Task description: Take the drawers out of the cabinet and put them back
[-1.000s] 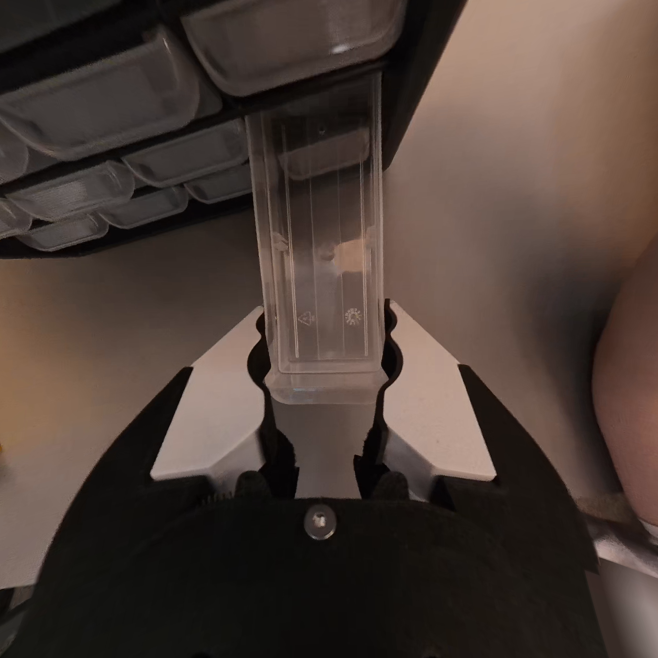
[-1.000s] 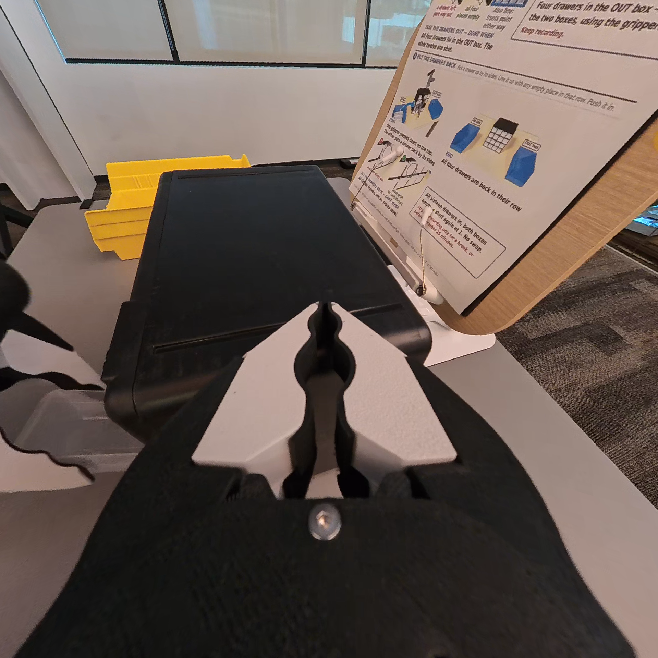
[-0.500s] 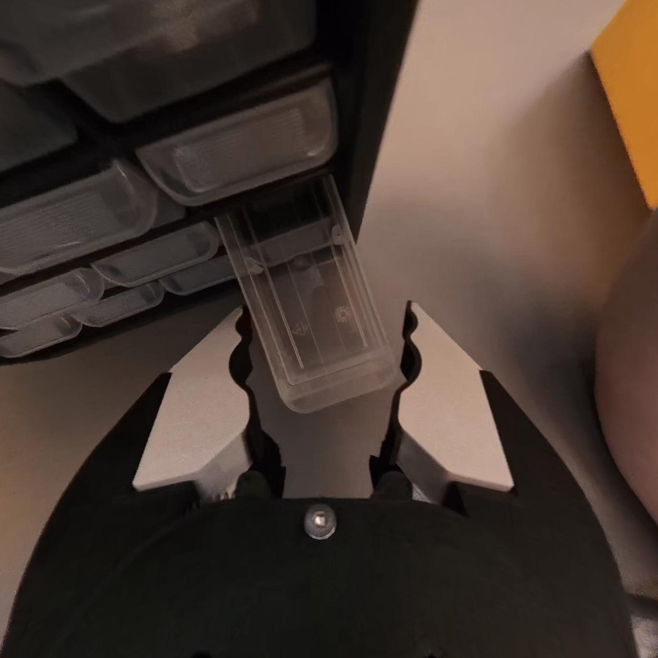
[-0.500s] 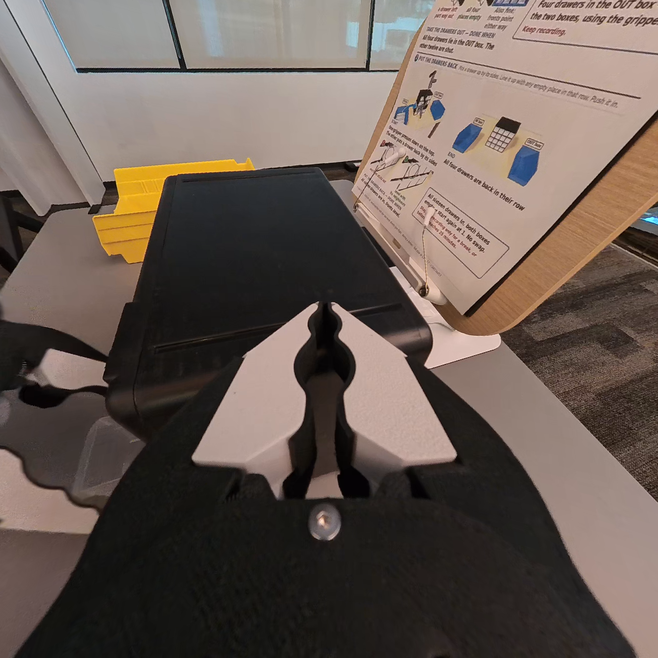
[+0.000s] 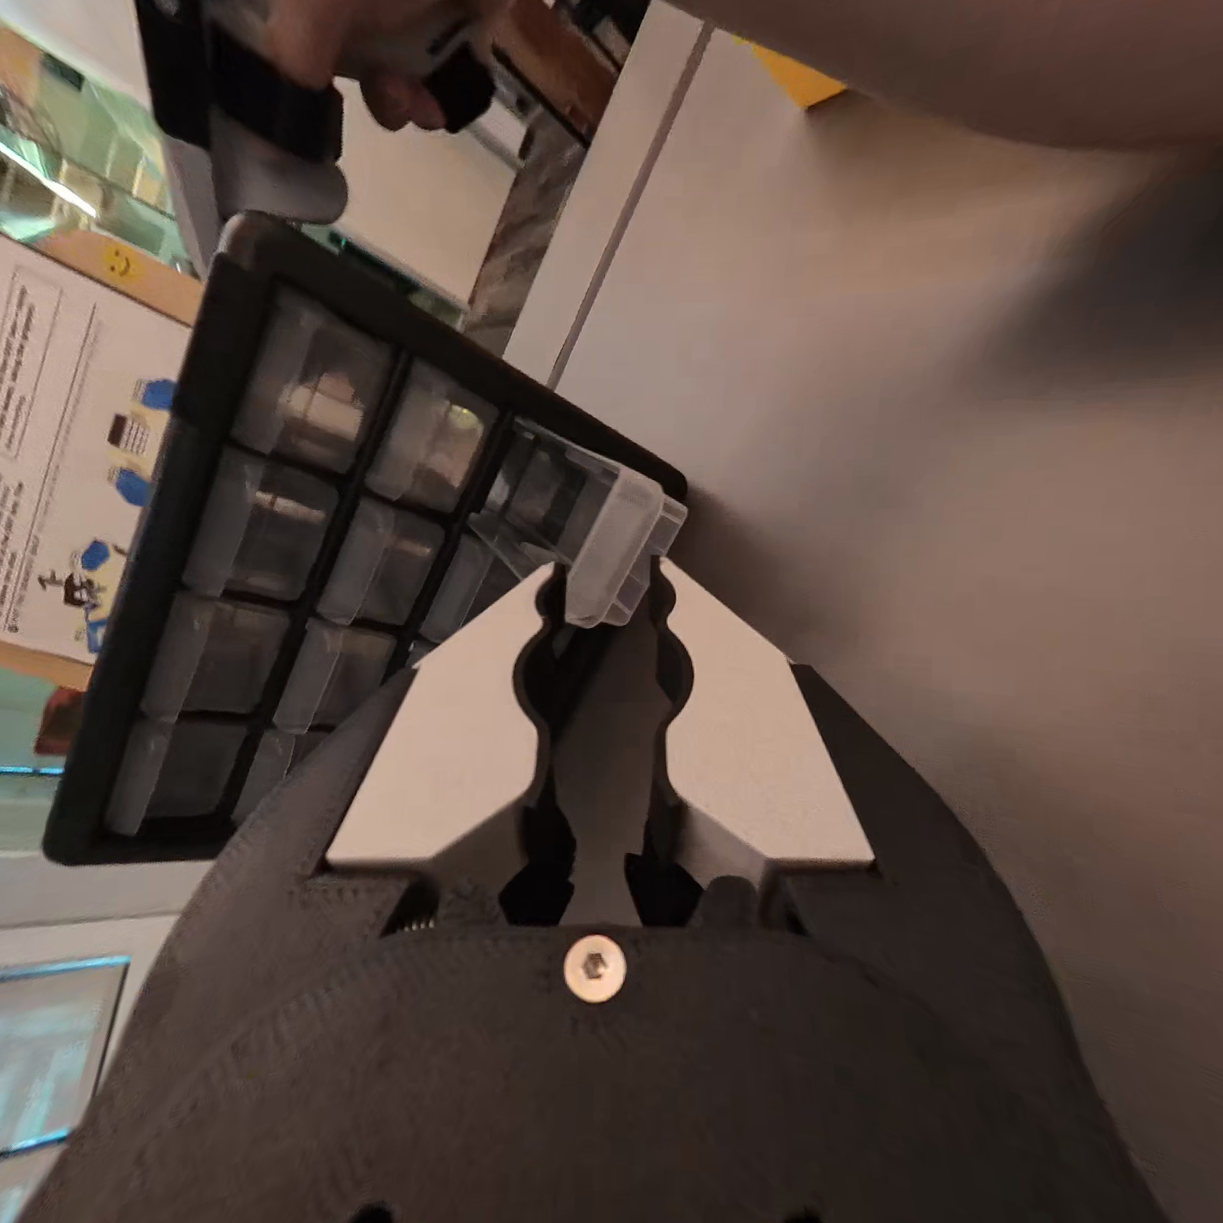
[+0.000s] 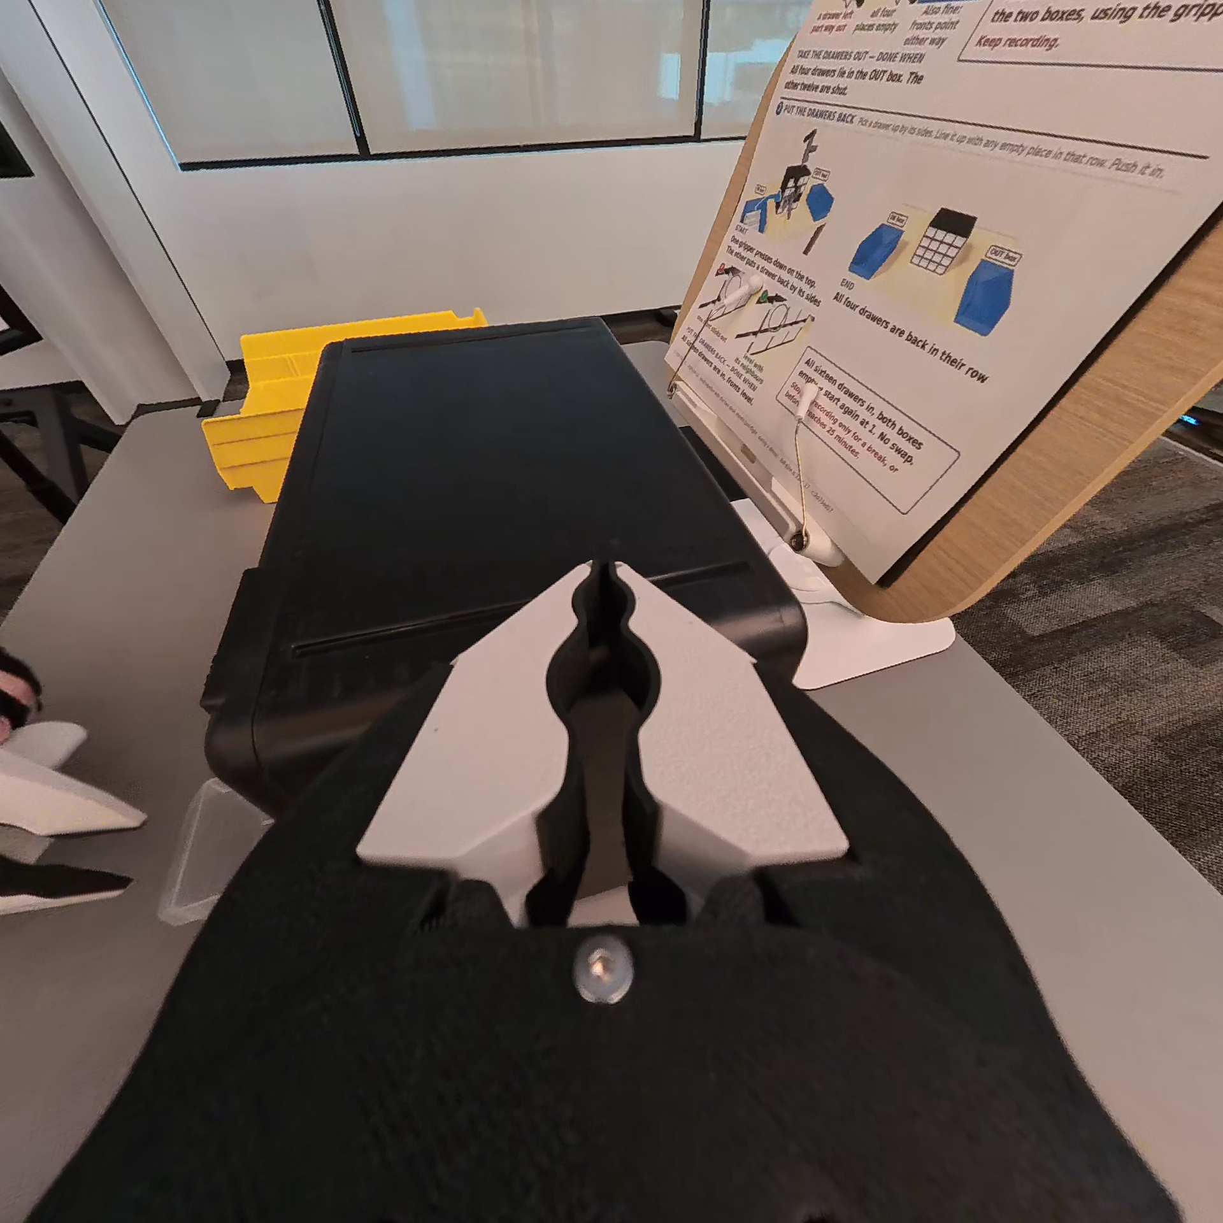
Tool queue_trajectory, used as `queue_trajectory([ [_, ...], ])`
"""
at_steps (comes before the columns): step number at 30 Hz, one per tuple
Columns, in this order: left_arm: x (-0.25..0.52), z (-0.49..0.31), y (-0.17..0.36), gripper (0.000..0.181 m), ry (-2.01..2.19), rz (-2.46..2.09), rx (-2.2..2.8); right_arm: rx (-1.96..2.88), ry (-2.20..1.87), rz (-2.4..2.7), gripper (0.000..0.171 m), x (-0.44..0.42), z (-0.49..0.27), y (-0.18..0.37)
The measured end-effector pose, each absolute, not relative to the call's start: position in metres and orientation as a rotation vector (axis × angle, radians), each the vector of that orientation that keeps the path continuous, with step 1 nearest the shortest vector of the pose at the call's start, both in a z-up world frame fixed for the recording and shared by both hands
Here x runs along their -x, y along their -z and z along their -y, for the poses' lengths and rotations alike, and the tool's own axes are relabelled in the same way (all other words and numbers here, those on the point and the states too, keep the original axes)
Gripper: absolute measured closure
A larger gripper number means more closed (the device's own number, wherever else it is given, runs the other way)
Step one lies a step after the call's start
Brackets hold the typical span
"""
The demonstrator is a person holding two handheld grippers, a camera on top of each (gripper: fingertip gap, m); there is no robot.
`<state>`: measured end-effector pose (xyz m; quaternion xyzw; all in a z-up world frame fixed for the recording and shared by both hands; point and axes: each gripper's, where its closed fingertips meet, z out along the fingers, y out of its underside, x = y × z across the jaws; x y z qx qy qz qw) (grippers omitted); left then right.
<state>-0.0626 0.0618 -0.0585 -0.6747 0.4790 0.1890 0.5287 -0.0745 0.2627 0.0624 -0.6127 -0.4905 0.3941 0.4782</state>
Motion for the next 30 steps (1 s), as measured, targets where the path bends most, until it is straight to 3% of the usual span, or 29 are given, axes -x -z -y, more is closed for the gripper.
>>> queue_trajectory([
  [1,0.062,-0.063,0.062,0.158,-0.453,-1.155,1.607,1.497,-0.960,1.198,0.171,0.074,-0.263,-0.062],
  [15,0.063,-0.130,0.058,0.167,-0.431,-1.083,1.544,1.520,-0.899,1.203,0.171,0.074,-0.263,-0.062],
  [18,0.067,-0.145,0.054,0.181,-0.438,-1.047,1.545,1.523,-0.902,1.200,0.171,0.074,-0.263,-0.062],
  [27,0.065,-0.164,0.050,0.173,-0.332,-0.988,1.595,1.524,-0.964,1.179,0.171,0.074,-0.263,-0.062],
  [30,0.060,-0.147,0.042,0.161,-0.181,-0.972,1.563,1.528,-0.949,1.178,0.171,0.074,-0.263,-0.062],
])
